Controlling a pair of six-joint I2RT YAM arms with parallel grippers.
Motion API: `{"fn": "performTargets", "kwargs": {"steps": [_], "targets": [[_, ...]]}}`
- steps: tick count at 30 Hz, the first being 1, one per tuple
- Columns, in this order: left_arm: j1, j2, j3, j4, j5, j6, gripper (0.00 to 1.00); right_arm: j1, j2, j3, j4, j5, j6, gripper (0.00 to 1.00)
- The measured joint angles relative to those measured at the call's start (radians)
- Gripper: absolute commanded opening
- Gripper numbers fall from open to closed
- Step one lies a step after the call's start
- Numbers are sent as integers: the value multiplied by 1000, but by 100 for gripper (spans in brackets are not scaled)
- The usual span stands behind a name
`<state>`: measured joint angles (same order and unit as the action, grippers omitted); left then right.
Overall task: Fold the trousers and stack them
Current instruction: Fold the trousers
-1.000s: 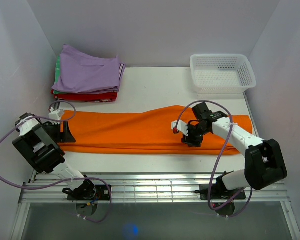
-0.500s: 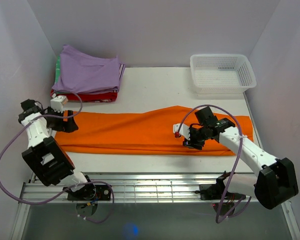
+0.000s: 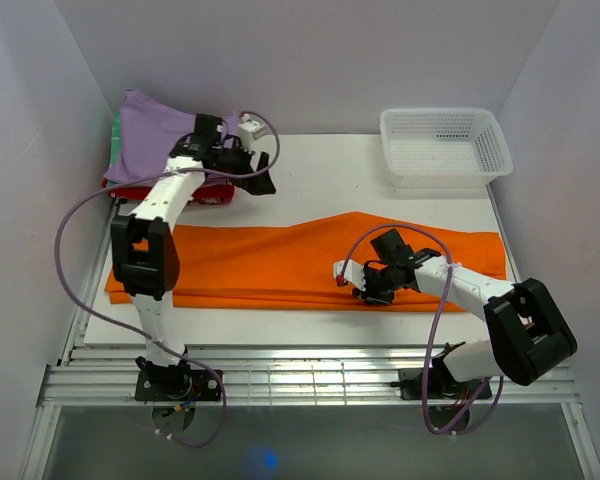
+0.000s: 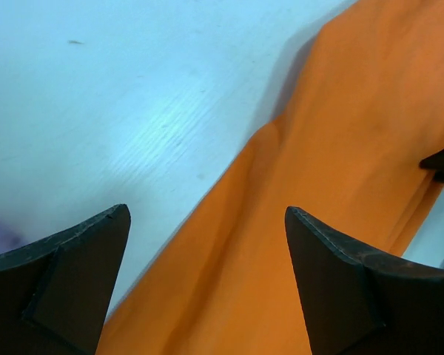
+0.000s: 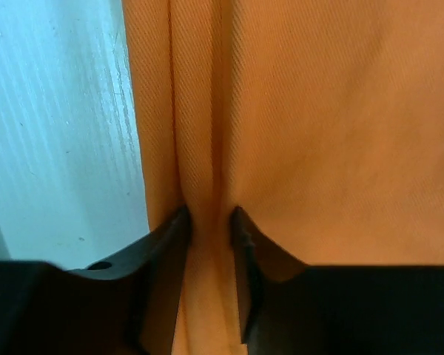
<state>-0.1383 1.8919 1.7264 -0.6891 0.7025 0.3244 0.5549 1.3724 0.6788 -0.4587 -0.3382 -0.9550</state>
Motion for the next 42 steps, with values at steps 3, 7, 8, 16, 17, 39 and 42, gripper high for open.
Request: {"fn": "performTargets", "kwargs": {"steps": [3, 7, 8, 16, 17, 39, 42], "targets": [[-100, 156, 73, 27, 5, -93, 79, 2, -3, -16, 48, 10, 0, 8], [-175, 320, 137, 60, 45, -194, 56, 11, -53, -68, 99, 23, -3, 8], [-190, 343, 137, 69, 53, -219, 51, 15, -66, -82, 111, 27, -7, 8], [-311, 385, 51, 195, 84, -295, 0, 78, -142, -177, 219, 114, -12, 38], [-325, 380, 29, 211, 85, -287, 0, 83, -145, -174, 221, 126, -6, 47], [-537, -35, -669, 532, -185, -45, 0, -232, 174, 269, 142, -108, 409, 69], [-547, -35, -673, 547, -201, -45, 0, -232, 281, 327, 159, -111, 440, 68]]}}
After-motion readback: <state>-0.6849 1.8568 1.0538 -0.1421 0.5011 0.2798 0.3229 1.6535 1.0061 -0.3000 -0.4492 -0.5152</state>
